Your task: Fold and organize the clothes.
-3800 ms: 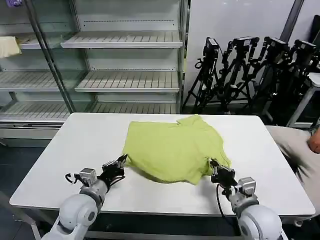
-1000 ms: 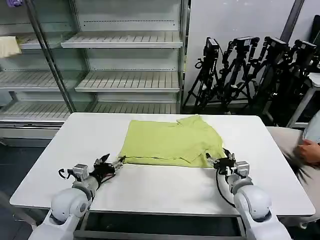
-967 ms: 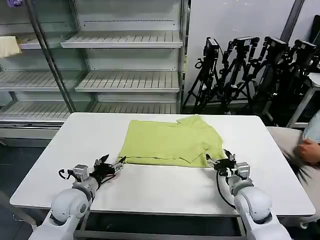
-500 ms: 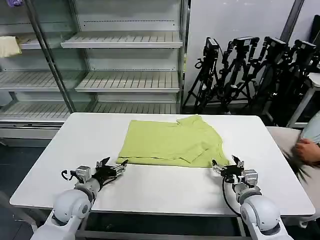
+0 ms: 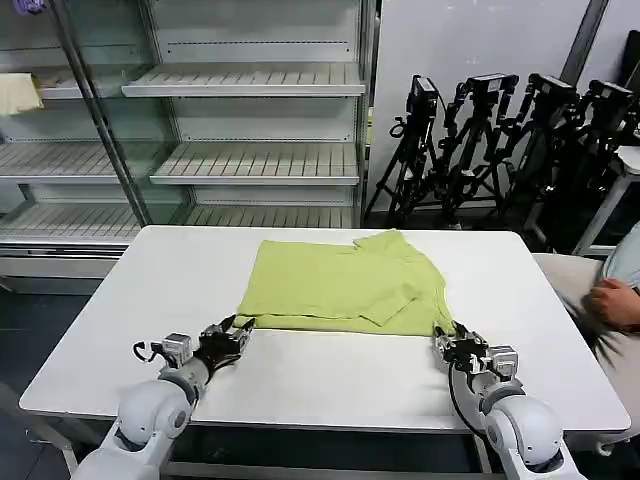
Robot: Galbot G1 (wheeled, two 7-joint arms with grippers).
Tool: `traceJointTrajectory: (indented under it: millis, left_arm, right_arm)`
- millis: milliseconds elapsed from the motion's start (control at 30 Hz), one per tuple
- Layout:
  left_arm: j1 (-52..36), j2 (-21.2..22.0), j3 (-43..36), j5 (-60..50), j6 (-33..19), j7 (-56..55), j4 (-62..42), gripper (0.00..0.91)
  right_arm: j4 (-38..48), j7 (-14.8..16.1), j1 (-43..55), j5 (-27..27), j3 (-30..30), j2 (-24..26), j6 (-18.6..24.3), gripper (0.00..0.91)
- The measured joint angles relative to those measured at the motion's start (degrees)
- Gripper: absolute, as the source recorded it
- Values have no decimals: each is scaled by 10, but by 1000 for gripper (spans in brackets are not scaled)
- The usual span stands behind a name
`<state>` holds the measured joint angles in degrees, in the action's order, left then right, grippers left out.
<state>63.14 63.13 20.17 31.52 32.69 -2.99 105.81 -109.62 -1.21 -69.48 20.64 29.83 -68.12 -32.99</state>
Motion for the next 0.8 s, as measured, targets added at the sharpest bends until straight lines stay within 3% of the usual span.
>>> traceJointTrajectory:
  millis: [500, 800]
  left_arm:
    - [10, -6, 4, -5, 2, -2, 12, 10]
    - [88, -24, 39, -14, 4, -3, 79, 10]
  right_arm:
    - [-43, 9, -40, -2, 14, -3, -2, 0]
    - [-118, 16, -128, -25, 30, -9, 5, 0]
